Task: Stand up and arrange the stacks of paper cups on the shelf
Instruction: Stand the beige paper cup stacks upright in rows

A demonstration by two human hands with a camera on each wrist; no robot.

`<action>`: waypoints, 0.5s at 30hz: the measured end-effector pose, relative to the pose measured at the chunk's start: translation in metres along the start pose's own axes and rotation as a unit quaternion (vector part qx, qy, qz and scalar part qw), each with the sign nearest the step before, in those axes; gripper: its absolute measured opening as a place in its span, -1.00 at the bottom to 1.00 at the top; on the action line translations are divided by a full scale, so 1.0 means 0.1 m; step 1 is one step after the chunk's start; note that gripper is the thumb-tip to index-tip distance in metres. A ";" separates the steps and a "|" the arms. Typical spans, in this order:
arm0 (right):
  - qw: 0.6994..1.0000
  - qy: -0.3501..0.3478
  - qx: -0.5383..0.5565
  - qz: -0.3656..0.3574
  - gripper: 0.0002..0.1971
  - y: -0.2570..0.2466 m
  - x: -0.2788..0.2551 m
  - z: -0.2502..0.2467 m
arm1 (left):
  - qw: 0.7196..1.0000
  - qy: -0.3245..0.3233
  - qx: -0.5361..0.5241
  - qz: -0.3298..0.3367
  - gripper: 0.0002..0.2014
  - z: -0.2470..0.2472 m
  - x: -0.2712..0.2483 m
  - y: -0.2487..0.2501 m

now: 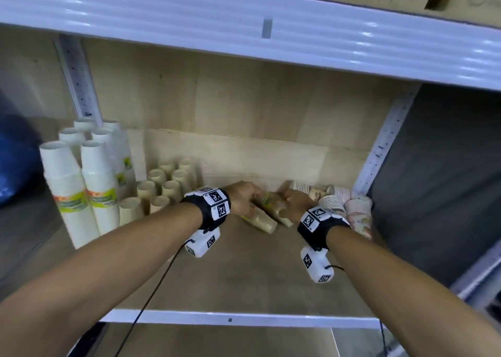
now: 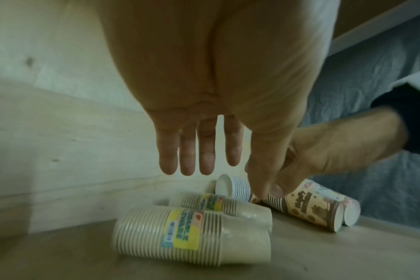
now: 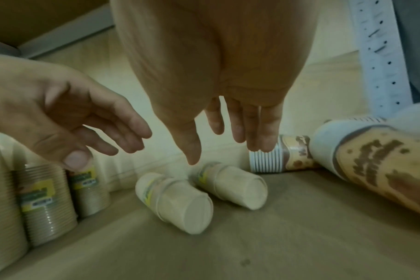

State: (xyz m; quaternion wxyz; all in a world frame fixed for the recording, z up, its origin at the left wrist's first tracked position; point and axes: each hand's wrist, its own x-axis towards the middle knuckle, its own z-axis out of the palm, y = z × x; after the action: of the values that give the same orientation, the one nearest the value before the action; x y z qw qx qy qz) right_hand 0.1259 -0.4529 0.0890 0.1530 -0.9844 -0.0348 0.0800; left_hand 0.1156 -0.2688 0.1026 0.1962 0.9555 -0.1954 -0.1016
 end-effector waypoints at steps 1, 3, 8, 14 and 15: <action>1.000 0.006 -0.007 -0.007 -0.53 0.04 -0.01 0.03 | 1.000 -0.012 -0.011 -0.004 -0.63 0.06 0.07 -0.03; 1.000 0.007 -0.007 -0.023 -0.50 0.13 -0.03 0.09 | 0.999 -0.027 -0.016 -0.028 -0.79 0.14 0.17 -0.05; 1.000 0.017 0.013 -0.008 -0.49 0.31 0.15 0.28 | 0.999 -0.032 0.035 -0.019 -0.58 0.31 0.39 -0.12; 0.996 0.026 0.083 -0.030 -0.36 0.52 0.27 0.45 | 0.993 -0.082 0.082 -0.025 -0.76 0.45 0.61 -0.14; 0.995 0.038 0.087 -0.039 -0.33 0.51 0.23 0.43 | 0.991 -0.091 0.092 -0.017 -0.81 0.44 0.62 -0.12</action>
State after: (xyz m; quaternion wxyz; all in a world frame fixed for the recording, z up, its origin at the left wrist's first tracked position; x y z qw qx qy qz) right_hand 0.1440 -0.4869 0.0294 0.2425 -0.9675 -0.0603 0.0388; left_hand 0.1638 -0.2996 0.0504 0.0874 0.9594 -0.2049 -0.1729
